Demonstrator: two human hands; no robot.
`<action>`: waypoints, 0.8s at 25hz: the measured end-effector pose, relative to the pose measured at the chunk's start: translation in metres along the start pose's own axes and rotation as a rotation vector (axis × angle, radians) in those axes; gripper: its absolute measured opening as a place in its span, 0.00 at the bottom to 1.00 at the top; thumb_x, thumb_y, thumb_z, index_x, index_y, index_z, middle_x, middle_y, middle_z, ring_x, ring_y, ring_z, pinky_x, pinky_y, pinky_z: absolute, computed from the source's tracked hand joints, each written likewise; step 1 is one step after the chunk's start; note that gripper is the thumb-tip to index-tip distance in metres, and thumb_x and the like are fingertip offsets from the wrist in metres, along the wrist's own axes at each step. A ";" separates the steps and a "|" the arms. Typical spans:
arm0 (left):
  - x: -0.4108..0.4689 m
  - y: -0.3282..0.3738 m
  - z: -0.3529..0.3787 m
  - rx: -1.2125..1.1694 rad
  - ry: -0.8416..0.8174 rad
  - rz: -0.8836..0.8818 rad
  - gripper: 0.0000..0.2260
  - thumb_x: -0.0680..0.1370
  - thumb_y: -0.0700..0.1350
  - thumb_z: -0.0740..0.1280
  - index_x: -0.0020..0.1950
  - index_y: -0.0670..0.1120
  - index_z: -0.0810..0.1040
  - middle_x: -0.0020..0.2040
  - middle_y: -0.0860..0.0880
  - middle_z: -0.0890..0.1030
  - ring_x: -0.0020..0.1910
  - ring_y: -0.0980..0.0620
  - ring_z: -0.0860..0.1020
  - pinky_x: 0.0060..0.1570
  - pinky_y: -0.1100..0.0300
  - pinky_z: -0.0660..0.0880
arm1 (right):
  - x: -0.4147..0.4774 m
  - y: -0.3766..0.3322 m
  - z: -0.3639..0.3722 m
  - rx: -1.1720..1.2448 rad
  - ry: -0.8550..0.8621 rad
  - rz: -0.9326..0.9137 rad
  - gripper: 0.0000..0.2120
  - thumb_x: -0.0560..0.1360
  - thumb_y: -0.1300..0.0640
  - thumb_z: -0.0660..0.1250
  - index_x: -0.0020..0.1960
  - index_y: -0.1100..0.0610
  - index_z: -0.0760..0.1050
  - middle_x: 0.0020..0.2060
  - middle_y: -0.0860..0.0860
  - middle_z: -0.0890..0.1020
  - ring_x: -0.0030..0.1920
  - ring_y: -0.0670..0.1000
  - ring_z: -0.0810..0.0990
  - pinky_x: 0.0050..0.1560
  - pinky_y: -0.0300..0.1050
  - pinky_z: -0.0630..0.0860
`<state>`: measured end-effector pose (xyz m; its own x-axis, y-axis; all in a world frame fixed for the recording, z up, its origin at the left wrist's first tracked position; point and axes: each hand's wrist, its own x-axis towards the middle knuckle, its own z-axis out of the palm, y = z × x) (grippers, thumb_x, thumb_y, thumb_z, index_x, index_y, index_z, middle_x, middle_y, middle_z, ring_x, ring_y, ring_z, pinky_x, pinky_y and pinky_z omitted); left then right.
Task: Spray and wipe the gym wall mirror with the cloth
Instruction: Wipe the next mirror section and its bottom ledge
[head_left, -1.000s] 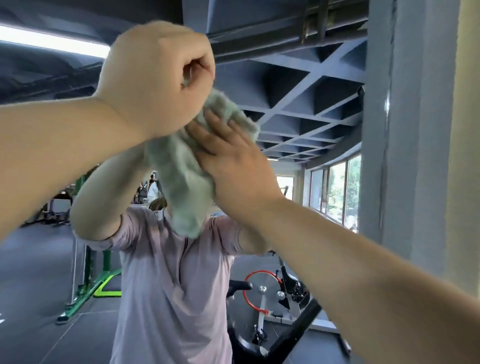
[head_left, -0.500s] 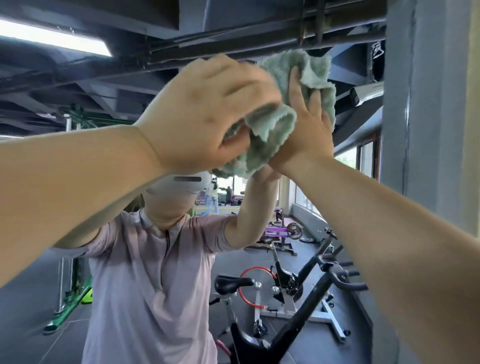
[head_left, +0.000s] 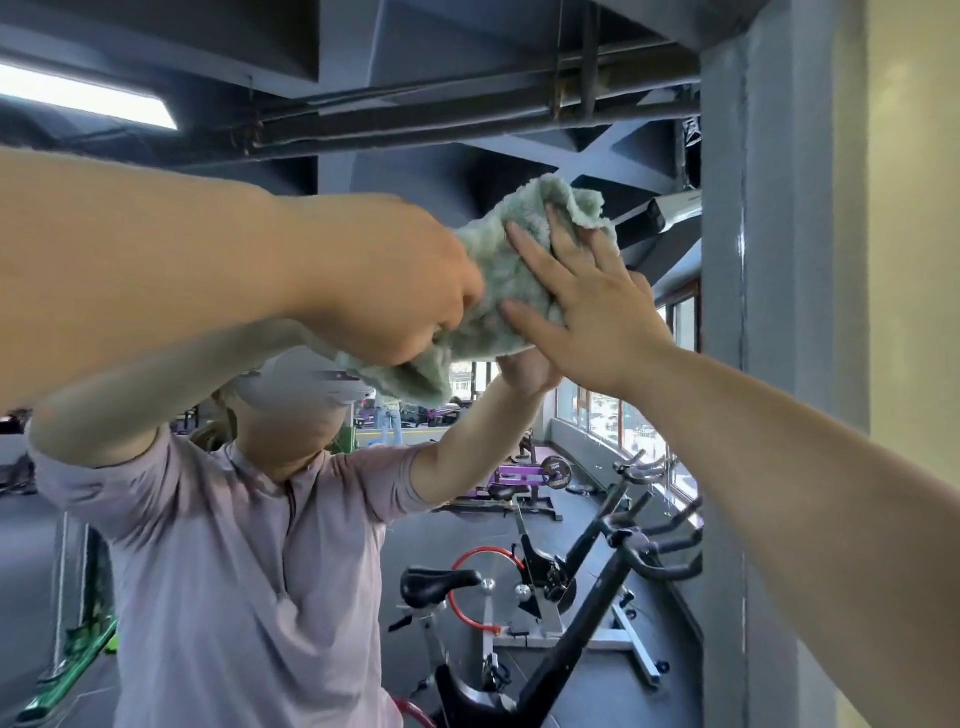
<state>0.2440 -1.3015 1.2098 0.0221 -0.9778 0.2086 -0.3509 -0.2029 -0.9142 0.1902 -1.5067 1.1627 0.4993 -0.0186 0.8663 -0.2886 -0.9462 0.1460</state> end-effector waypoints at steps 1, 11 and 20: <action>0.006 0.001 -0.004 -0.047 -0.060 -0.118 0.13 0.76 0.53 0.48 0.39 0.52 0.70 0.41 0.53 0.74 0.39 0.50 0.73 0.42 0.54 0.72 | -0.003 0.008 -0.003 0.056 0.057 0.009 0.29 0.79 0.35 0.51 0.77 0.36 0.46 0.78 0.41 0.49 0.76 0.52 0.50 0.73 0.55 0.55; 0.071 0.056 0.025 0.041 0.254 -0.807 0.18 0.81 0.49 0.54 0.65 0.38 0.67 0.63 0.36 0.66 0.61 0.38 0.68 0.48 0.50 0.72 | -0.035 0.024 0.036 0.074 0.231 0.063 0.29 0.77 0.45 0.48 0.77 0.51 0.59 0.75 0.48 0.64 0.73 0.52 0.59 0.72 0.56 0.60; 0.102 0.080 0.049 -0.322 0.734 -0.437 0.18 0.79 0.53 0.57 0.40 0.44 0.80 0.42 0.48 0.78 0.40 0.47 0.73 0.44 0.52 0.72 | -0.055 0.053 0.031 0.006 0.174 0.218 0.26 0.80 0.47 0.49 0.74 0.58 0.62 0.76 0.54 0.61 0.75 0.53 0.59 0.72 0.50 0.56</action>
<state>0.2638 -1.4197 1.1406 -0.3482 -0.5158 0.7828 -0.6979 -0.4148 -0.5838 0.1728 -1.5654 1.1081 0.2779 -0.1663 0.9461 -0.3689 -0.9279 -0.0547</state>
